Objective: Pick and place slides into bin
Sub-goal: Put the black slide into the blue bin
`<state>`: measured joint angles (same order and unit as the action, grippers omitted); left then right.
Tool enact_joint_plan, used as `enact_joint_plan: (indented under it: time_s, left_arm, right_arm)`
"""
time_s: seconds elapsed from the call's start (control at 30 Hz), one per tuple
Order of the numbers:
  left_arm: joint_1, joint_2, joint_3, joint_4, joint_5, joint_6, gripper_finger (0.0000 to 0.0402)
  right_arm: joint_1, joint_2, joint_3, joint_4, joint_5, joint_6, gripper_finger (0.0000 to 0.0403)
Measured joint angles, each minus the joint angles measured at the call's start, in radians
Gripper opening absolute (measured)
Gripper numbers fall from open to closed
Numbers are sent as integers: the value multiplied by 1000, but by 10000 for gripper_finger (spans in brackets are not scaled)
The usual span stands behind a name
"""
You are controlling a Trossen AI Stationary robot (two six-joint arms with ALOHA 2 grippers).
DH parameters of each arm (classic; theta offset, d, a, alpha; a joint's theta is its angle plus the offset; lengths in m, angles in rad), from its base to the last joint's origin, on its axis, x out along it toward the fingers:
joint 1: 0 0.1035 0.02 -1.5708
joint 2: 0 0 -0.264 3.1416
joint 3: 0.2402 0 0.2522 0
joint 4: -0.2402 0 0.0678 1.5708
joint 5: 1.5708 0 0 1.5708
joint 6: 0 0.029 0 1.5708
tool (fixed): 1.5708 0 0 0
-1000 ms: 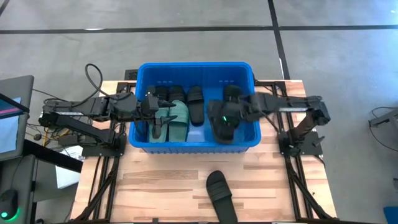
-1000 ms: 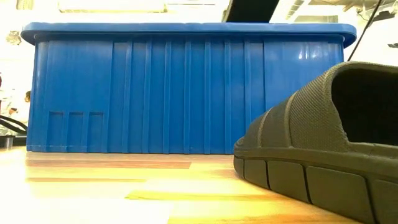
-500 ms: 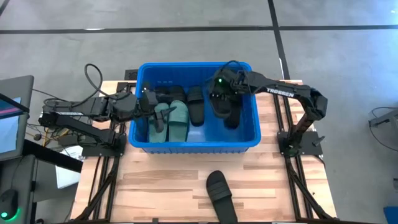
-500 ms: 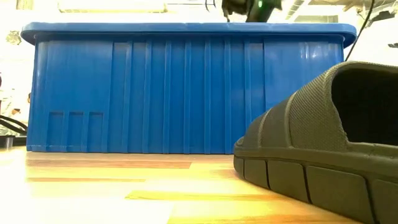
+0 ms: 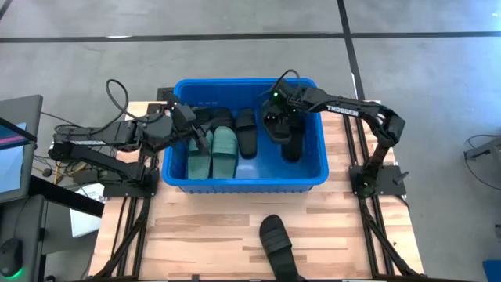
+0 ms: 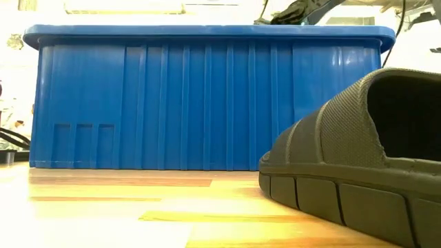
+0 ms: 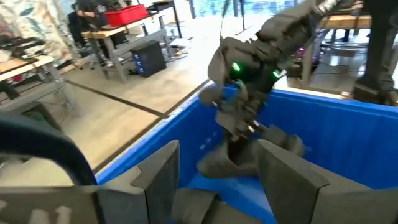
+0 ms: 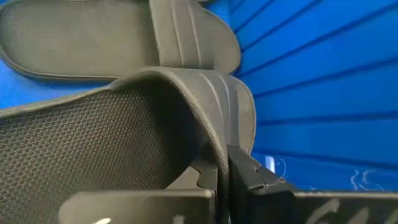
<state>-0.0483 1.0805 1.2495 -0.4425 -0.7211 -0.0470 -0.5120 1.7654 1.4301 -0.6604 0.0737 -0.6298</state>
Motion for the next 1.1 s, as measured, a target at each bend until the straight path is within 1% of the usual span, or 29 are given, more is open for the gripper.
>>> enact_joint_plan:
  time_s: [0.13,0.23,0.37,0.43,0.6,0.7,0.73,0.93,1.0,1.1]
  left_arm:
    - [37,0,0,-1,1,11,199]
    - [66,0,0,-12,34,12,199]
    - [95,0,0,-20,66,13,199]
    - [108,0,0,-22,82,25,199]
    - [138,0,0,-23,107,36,199]
    - [150,0,0,-24,131,36,199]
    - [154,0,0,-24,135,41,199]
    - [179,0,0,-40,141,54,199]
    - [188,0,0,-52,157,52,199]
    - [197,-1,0,-61,175,51,199]
  right_arm:
    - [5,58,-1,-6,4,5,0]
    - [13,78,-1,4,24,16,0]
    - [13,91,-1,41,37,19,0]
    - [13,98,2,88,41,20,0]
    - [10,134,4,129,89,15,0]
    - [14,159,-1,97,123,22,0]
    - [20,174,7,118,139,29,0]
    - [36,207,13,135,164,53,0]
    - [43,221,17,169,177,48,0]
    - [49,234,14,172,195,53,5]
